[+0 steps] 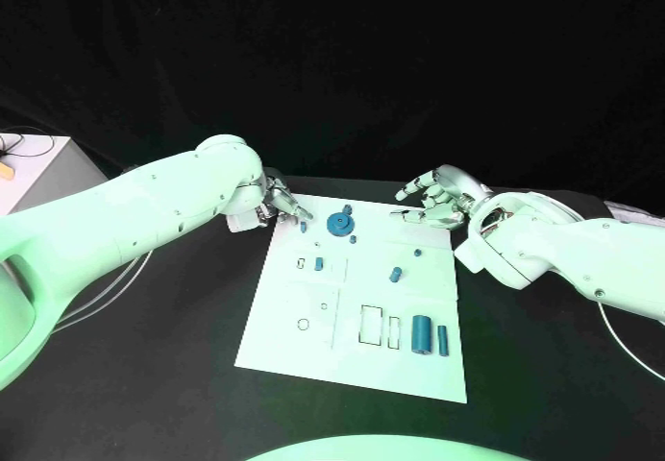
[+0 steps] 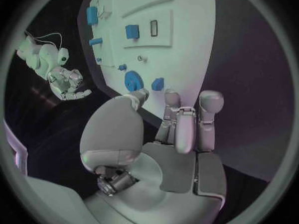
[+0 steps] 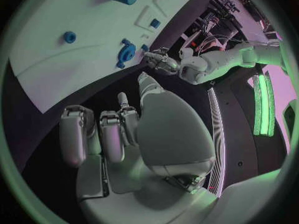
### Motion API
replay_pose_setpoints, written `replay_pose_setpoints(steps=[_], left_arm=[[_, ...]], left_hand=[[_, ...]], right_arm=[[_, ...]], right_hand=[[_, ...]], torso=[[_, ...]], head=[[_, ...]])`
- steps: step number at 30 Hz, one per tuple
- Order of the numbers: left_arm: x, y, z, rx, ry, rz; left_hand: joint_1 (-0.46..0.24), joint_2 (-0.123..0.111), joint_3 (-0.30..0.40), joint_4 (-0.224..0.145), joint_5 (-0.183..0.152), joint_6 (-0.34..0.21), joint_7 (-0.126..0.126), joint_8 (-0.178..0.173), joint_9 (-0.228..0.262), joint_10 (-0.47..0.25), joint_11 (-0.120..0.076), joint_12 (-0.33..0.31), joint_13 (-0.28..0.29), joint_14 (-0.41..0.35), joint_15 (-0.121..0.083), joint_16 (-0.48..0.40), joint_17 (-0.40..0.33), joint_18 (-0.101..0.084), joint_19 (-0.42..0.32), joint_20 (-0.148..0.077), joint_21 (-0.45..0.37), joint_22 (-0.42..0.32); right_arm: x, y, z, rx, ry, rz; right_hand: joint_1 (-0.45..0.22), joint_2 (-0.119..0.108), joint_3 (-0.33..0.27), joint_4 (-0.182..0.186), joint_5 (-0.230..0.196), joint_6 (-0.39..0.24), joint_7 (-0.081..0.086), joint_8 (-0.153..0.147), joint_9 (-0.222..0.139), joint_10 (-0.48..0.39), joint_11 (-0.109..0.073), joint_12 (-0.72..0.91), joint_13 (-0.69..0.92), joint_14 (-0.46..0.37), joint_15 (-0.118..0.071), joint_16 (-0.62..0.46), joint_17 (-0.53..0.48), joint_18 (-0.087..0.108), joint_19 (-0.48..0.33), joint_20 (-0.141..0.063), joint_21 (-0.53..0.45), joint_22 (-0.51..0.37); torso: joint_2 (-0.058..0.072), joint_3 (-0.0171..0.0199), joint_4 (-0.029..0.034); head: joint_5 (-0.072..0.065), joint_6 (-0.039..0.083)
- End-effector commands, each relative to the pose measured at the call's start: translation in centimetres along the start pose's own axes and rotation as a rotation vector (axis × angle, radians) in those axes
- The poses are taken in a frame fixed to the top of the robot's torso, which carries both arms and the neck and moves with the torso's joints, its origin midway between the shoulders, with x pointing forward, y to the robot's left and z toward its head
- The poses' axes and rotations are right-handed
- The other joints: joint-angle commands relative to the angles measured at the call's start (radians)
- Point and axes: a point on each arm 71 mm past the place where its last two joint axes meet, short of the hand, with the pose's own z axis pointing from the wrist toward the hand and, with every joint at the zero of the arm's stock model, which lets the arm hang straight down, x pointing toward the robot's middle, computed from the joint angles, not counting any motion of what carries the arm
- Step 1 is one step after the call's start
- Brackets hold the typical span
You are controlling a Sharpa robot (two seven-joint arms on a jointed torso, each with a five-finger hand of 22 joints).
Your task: Assemble the parts on the task board
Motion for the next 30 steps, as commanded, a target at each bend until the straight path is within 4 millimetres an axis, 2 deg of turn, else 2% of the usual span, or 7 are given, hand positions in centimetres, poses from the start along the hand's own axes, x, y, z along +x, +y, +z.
replay_pose_setpoints(steps=[1,14,23,27,30], left_arm=[[0.39,-0.31,0.08,0.017,0.034,0.001],[0.83,-0.40,0.14,0.022,0.059,0.007],[0.92,-0.45,-0.04,0.031,0.051,-0.003],[1.05,-0.50,-0.23,0.039,0.050,-0.013],[1.11,-0.54,-0.30,0.042,0.051,-0.015]], left_hand=[[0.013,-0.001,0.005,-0.001,0.004,0.008,0.001,0.004,-0.002,-0.009,0.000,0.001,-0.001,0.036,0.005,0.001,0.069,0.014,-0.003,0.002,-0.001,0.000],[0.032,0.007,0.013,-0.002,0.004,0.009,0.000,0.006,-0.006,-0.009,-0.001,0.003,-0.001,0.036,0.005,0.002,0.071,0.014,-0.003,0.004,0.000,0.003],[0.053,0.018,0.027,-0.002,0.003,0.014,-0.002,0.011,-0.008,-0.008,-0.003,0.005,-0.001,0.035,0.004,0.003,0.070,0.014,-0.004,0.004,0.002,0.004],[0.101,0.040,0.068,-0.006,0.000,0.028,-0.015,0.043,0.008,-0.003,-0.014,0.008,-0.001,0.037,-0.005,0.005,0.071,0.014,-0.002,-0.001,0.005,0.009],[0.134,0.045,0.103,-0.010,-0.001,0.022,-0.020,0.058,0.019,-0.001,-0.019,0.008,-0.002,0.038,-0.010,0.006,0.072,0.013,-0.002,-0.006,0.007,0.010]], right_arm=[[0.06,0.17,0.00,-0.017,0.003,-0.006],[0.10,0.18,0.06,-0.016,0.004,-0.006],[0.11,0.16,0.07,-0.014,0.006,-0.006],[0.10,0.14,0.08,-0.012,0.006,-0.006],[0.10,0.14,0.08,-0.012,0.007,-0.006]], right_hand=[[-0.004,0.009,0.007,0.000,0.006,0.004,0.000,-0.005,-0.001,-0.004,-0.002,0.000,0.107,0.103,0.003,-0.002,0.255,0.007,0.041,0.005,-0.002,0.161],[-0.004,0.009,0.007,0.000,0.006,0.004,0.000,-0.005,-0.001,-0.004,-0.002,0.000,0.107,0.103,0.003,-0.002,0.255,0.007,0.041,0.005,-0.002,0.161],[-0.004,0.011,0.008,0.001,0.007,0.004,0.000,-0.005,-0.001,-0.004,-0.002,0.000,0.107,0.103,0.003,-0.002,0.254,0.007,0.042,0.005,-0.001,0.162],[-0.004,0.011,0.008,0.001,0.007,0.004,0.000,-0.005,-0.001,-0.004,-0.002,0.000,0.107,0.103,0.003,-0.002,0.254,0.007,0.042,0.005,-0.001,0.162],[-0.004,0.011,0.008,0.001,0.007,0.004,0.000,-0.005,-0.001,-0.004,-0.002,0.000,0.107,0.103,0.003,-0.002,0.254,0.007,0.042,0.005,-0.001,0.162]], torso=[[0.000,-0.0002,0.0000],[0.000,0.0006,0.0010],[0.001,0.0012,-0.0020],[0.001,0.0008,-0.0010],[0.000,0.0006,-0.0004]], head=[[0.000,0.000],[0.000,-0.004],[0.000,-0.006],[-0.004,-0.007],[-0.005,-0.008]])
